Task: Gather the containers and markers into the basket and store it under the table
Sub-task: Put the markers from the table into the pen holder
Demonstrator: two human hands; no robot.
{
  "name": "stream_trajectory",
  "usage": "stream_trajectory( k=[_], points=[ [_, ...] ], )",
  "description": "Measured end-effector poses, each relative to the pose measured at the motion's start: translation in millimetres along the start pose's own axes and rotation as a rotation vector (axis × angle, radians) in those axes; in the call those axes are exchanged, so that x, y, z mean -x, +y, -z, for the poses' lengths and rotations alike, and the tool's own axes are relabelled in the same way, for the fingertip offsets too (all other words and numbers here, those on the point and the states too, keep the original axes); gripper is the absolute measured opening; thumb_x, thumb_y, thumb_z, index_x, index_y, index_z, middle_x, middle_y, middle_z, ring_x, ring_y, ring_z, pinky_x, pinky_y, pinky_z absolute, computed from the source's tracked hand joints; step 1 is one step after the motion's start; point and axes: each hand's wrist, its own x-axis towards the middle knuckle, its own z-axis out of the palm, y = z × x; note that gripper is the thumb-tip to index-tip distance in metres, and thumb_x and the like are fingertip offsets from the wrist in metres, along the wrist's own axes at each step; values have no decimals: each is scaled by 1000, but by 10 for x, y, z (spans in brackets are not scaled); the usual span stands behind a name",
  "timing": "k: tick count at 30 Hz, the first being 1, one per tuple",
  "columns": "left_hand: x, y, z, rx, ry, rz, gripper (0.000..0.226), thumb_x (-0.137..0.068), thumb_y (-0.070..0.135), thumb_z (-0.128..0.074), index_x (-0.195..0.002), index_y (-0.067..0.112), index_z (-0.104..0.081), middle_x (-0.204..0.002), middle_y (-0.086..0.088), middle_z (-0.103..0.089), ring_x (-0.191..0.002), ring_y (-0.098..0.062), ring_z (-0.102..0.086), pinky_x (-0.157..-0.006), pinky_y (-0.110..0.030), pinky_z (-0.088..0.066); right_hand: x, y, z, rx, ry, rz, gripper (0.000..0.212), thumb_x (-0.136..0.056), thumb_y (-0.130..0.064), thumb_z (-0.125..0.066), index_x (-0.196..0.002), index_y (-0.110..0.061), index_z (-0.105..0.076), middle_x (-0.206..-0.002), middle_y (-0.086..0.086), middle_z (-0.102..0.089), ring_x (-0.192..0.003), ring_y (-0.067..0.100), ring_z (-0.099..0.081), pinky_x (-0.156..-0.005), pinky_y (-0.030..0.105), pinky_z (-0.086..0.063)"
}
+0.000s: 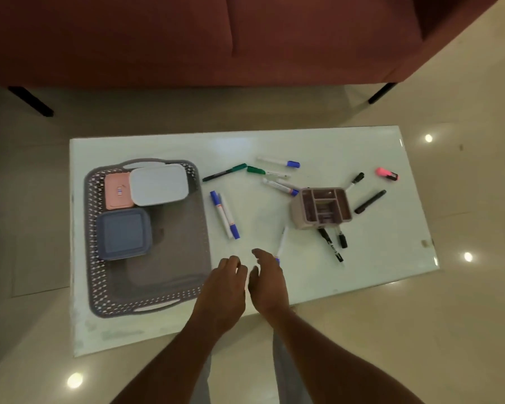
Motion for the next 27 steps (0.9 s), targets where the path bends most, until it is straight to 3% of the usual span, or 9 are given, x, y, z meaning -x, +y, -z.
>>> stream_trajectory(
  k=[3,5,9,12,15,23,27],
  points=[
    [-366,319,-171,-31,-49,25,36,-95,10,-50,-130,13,-51,-136,-4,-47,-118,-16,-50,-96,-24,-45,-218,545,309,226,-152,61,59,-89,6,-50,-142,-19,-44,-150,1,-41,-135,20,-39,-107,29,-40],
    [-704,377,-230,-74,-16,110,38,-94,9,-53,-132,13,-51,-137,-5,-48,-119,-17,-52,-102,-27,-46,-483,828,476,420,-291,231,61,-88,7,-51,-143,-19,-44,-154,3,-32,-138,24,-33,-106,34,-43],
    [-1363,253,-216,-122,89,421,39,-92,6,-47,-131,8,-46,-131,-13,-48,-104,-27,-57,-89,-37,-53,-896,1144,609,658,-424,595,58,-85,3,-61,-139,-14,-46,-155,9,-28,-137,29,-34,-105,40,-44],
    [-1703,180,-209,-84,182,743,54,-98,24,-48,-144,3,-29,-138,-21,-41,-112,-34,-56,-90,-42,-50,-1034,1274,536,641,-438,723,51,-84,1,-65,-131,-14,-52,-147,9,-38,-129,29,-39,-99,40,-47],
    [-1856,114,-268,-62,171,893,71,-97,34,-53,-150,7,-16,-142,-24,-36,-123,-38,-49,-96,-44,-46,-1167,1394,475,587,-497,819,40,-82,2,-66,-119,-10,-60,-133,8,-48,-120,29,-42,-90,43,-52],
    [-1863,165,-599,130,303,900,41,-92,23,-59,-125,4,-46,-113,-22,-62,-97,-35,-64,-78,-39,-50,-1419,1816,503,440,-526,841,40,-89,-7,-66,-123,-24,-55,-133,0,-45,-113,23,-48,-86,36,-57],
    [-1695,245,-569,237,374,903,20,-92,22,-62,-105,11,-51,-96,-14,-66,-75,-21,-61,-63,-27,-46,-1359,1641,538,274,-465,814,33,-91,-15,-66,-122,-23,-54,-129,0,-52,-103,19,-56,-86,30,-55]
  ],
)
